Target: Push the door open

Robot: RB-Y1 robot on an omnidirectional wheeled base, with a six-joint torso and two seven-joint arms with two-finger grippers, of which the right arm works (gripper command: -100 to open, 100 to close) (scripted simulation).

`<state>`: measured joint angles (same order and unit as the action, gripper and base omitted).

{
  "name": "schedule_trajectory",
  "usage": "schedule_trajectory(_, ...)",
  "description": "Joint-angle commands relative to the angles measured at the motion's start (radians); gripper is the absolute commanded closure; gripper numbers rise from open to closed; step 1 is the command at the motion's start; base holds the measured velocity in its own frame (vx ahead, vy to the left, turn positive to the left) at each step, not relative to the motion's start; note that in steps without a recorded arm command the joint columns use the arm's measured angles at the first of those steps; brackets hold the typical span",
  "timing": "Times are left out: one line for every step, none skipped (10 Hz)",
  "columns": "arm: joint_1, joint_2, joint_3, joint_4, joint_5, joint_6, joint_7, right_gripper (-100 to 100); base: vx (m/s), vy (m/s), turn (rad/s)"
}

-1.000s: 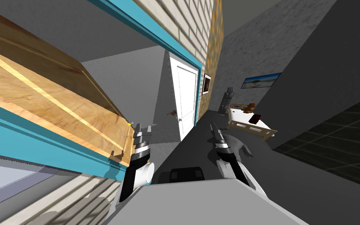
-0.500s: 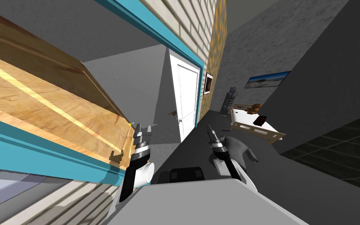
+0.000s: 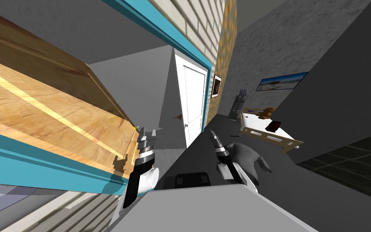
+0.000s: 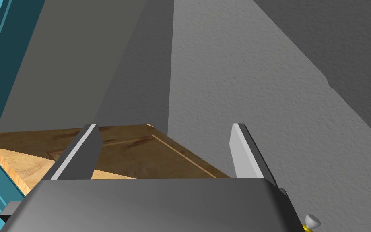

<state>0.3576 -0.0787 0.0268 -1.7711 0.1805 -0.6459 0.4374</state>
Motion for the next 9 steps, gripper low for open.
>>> schedule_trajectory(-0.025, -0.005, 0.006, 0.050, 0.016, -0.017, 0.036, -100, 0.082, -0.030, 0.053)
schedule_trajectory(-0.025, -0.005, 0.006, 0.061, 0.016, -0.017, 0.036, -100, 0.057, -0.024, 0.023)
schedule_trajectory(-0.042, -0.007, 0.011, 0.100, 0.027, -0.027, 0.061, -100, 0.055, -0.021, 0.040)
schedule_trajectory(-0.059, -0.010, 0.016, 0.130, 0.038, -0.036, 0.085, -100, 0.079, -0.030, 0.061)
schedule_trajectory(-0.059, -0.010, 0.016, 0.139, 0.038, -0.036, 0.085, -100, 0.053, -0.027, 0.026)
schedule_trajectory(-0.075, -0.012, 0.021, 0.178, 0.049, -0.045, 0.110, -100, 0.057, -0.026, 0.037)
schedule_trajectory(-0.093, -0.015, 0.027, 0.214, 0.061, -0.055, 0.135, -100, 0.078, -0.033, 0.064)
schedule_trajectory(-0.110, -0.017, 0.032, 0.253, 0.072, -0.065, 0.160, -100, 0.091, -0.033, 0.061)
schedule_trajectory(-0.127, -0.019, 0.037, 0.289, 0.084, -0.075, 0.186, -100, 0.077, -0.041, 0.065)
